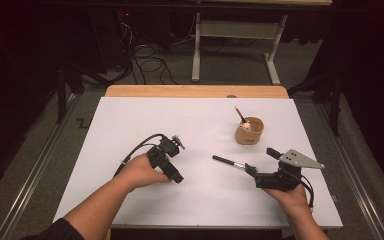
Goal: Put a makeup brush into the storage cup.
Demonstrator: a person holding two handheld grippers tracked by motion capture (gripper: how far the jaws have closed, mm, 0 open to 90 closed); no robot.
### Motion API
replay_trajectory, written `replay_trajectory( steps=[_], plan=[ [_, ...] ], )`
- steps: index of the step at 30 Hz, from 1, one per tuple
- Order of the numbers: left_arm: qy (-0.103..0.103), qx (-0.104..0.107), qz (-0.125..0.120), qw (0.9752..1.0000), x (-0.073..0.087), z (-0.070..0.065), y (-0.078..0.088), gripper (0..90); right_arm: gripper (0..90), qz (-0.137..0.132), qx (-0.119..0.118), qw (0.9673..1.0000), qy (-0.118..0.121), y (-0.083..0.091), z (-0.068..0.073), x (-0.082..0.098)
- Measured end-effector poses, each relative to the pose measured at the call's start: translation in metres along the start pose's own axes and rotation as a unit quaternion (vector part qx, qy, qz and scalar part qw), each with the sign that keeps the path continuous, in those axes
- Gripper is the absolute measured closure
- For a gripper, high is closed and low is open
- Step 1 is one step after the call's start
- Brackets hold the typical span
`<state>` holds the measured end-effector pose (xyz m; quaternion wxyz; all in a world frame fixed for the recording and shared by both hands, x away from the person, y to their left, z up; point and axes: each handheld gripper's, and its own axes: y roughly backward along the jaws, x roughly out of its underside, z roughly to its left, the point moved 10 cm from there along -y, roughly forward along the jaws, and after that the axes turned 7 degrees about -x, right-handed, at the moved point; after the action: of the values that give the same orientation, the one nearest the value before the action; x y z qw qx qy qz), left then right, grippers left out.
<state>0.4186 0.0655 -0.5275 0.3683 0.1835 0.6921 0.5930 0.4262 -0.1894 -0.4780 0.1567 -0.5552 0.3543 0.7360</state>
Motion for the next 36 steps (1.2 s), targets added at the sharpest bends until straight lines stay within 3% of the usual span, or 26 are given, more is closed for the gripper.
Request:
replay_trajectory(
  steps=[15,22,31,36],
  plan=[
    [-0.049,0.015,-0.009,0.9986,-0.050,-0.033,-0.013,16.7,0.4,-0.006,0.008,0.9999,-0.009,0.009,-0.008,0.000],
    [-0.064,0.018,-0.033,0.9972,-0.072,-0.039,-0.021,21.5,0.7,-0.007,0.005,0.9999,-0.009,0.010,-0.007,-0.001],
    [-0.089,0.016,-0.075,0.9931,-0.097,-0.040,-0.030,28.6,1.0,-0.007,0.003,0.9999,-0.010,0.009,-0.007,0.000],
    [-0.092,0.020,-0.081,0.9923,-0.106,-0.041,-0.038,33.8,1.2,-0.006,0.002,0.9999,-0.012,0.009,-0.007,0.000]
  ],
)
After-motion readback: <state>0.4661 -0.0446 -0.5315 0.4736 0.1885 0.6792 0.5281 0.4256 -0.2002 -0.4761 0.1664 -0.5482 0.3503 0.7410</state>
